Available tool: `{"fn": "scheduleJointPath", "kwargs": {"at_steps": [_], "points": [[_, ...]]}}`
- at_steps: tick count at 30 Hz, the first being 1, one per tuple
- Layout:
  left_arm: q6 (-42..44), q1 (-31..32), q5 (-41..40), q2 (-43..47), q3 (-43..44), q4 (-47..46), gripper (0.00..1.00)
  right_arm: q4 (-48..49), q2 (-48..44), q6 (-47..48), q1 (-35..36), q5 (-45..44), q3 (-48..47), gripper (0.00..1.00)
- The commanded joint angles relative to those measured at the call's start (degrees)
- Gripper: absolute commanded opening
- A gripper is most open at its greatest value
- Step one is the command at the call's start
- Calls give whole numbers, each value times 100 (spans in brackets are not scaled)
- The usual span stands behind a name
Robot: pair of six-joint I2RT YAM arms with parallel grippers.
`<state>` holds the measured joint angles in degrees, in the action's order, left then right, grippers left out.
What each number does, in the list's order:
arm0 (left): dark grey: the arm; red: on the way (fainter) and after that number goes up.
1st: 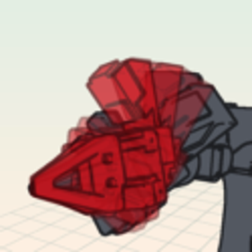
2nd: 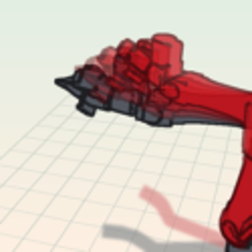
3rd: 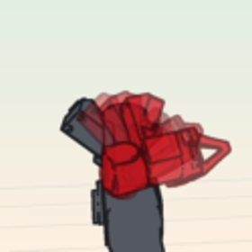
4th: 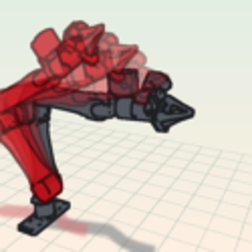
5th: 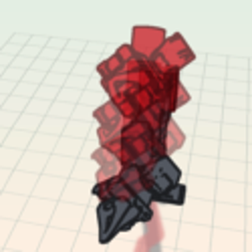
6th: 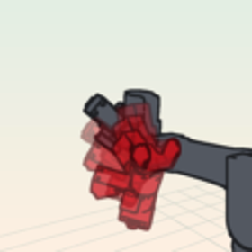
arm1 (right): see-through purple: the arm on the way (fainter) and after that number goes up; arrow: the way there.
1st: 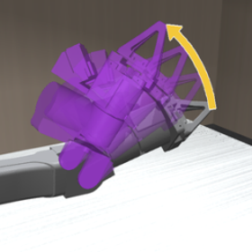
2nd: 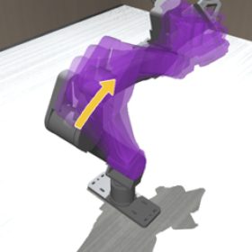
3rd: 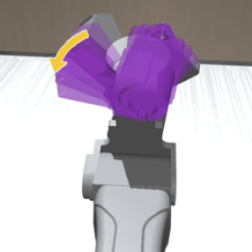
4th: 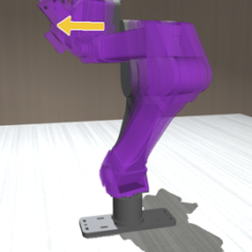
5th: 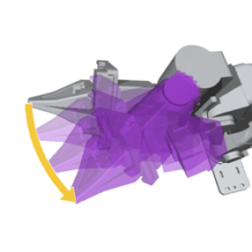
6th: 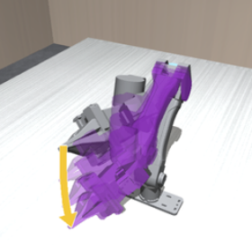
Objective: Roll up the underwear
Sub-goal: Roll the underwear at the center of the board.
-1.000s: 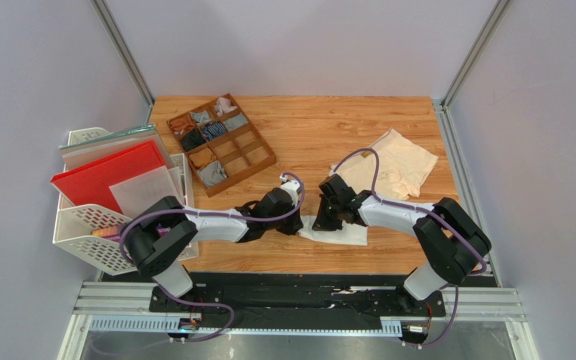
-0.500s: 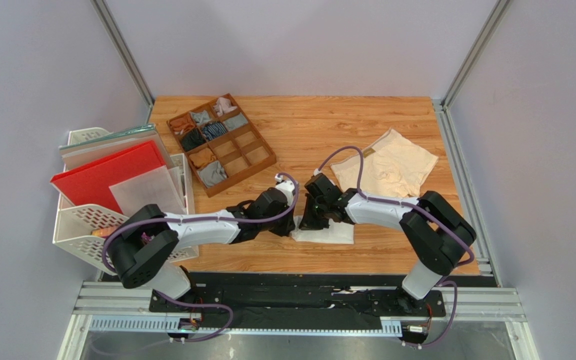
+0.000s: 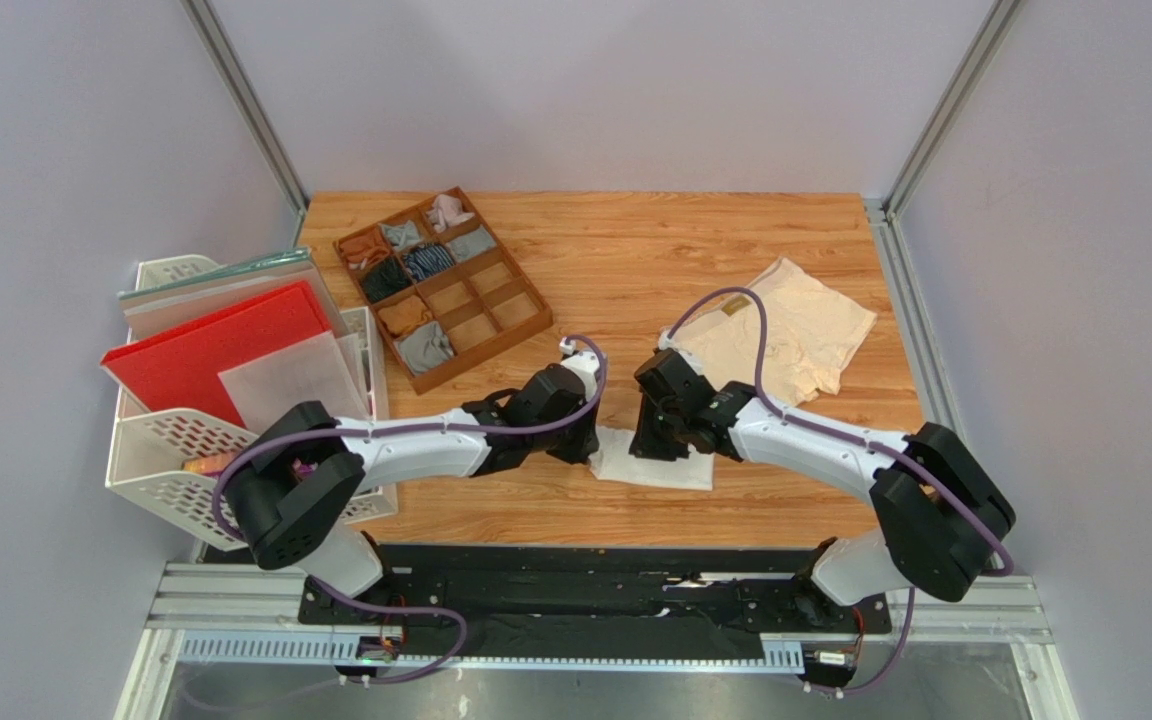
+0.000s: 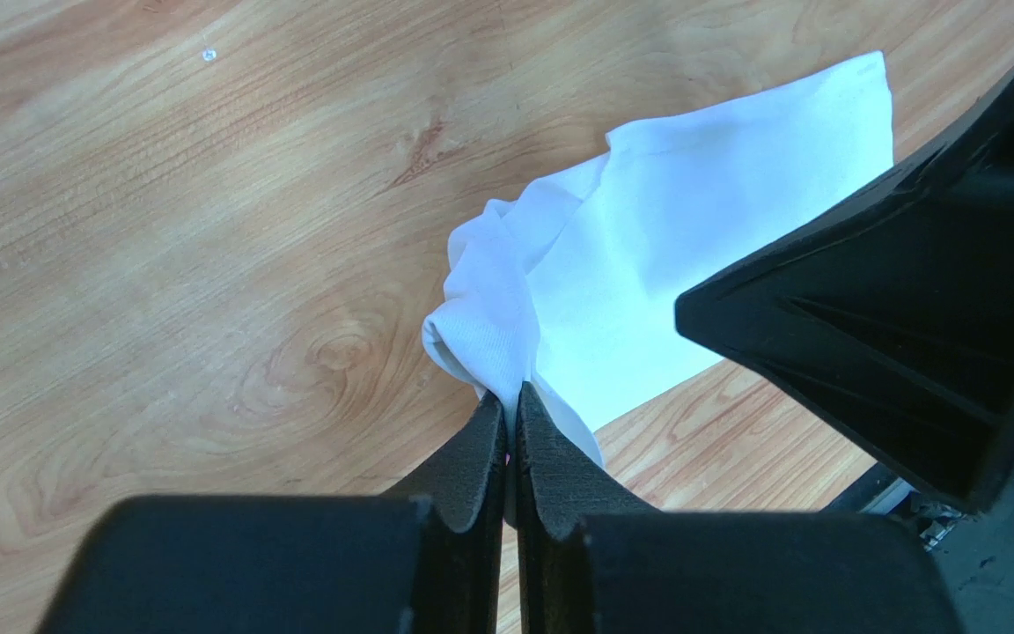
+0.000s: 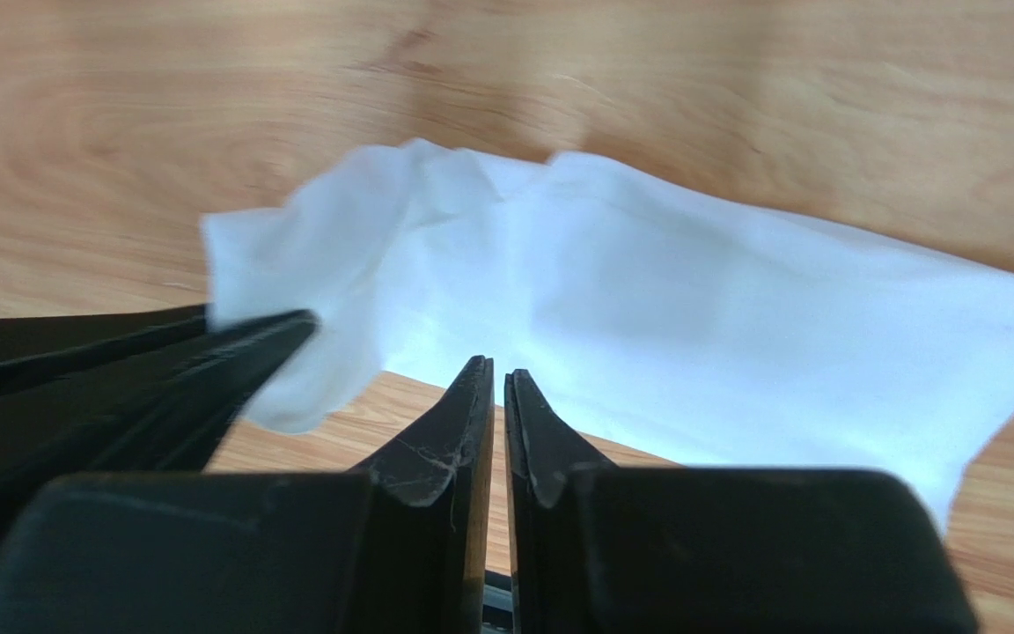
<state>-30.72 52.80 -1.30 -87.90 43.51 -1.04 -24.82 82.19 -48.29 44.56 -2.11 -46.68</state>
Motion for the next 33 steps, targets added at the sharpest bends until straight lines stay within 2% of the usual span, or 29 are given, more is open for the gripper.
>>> {"fn": "scheduleJointPath", "kwargs": {"at_steps": [1, 14, 17, 18, 21, 23, 31, 32, 33], "points": [[-22, 64, 86, -140, 342, 16, 6, -164, -46, -75, -70, -290, 255, 11], [-285, 336, 86, -939, 931, 42, 6, 240, 148, -216, -131, -211, 721, 11], [-347, 389, 209, -1010, 958, -10, 13, 285, 61, -216, -131, -220, 783, 11], [-373, 398, 218, -1001, 932, -97, 23, 293, 25, -207, -131, -220, 800, 11], [-479, 424, 323, -931, 870, -273, 41, 285, -185, -181, -131, -229, 827, 11], [-505, 451, 341, -896, 870, -300, 47, 171, -300, -154, -149, -246, 809, 11], [-549, 477, 429, -624, 870, -458, 52, -471, -1002, -66, -184, -545, 669, 12], [-549, 477, 455, -597, 861, -502, 62, -593, -1090, -66, -184, -580, 660, 12], [-549, 477, 516, -571, 870, -555, 62, -647, -1170, -66, -193, -624, 651, 12]]}}
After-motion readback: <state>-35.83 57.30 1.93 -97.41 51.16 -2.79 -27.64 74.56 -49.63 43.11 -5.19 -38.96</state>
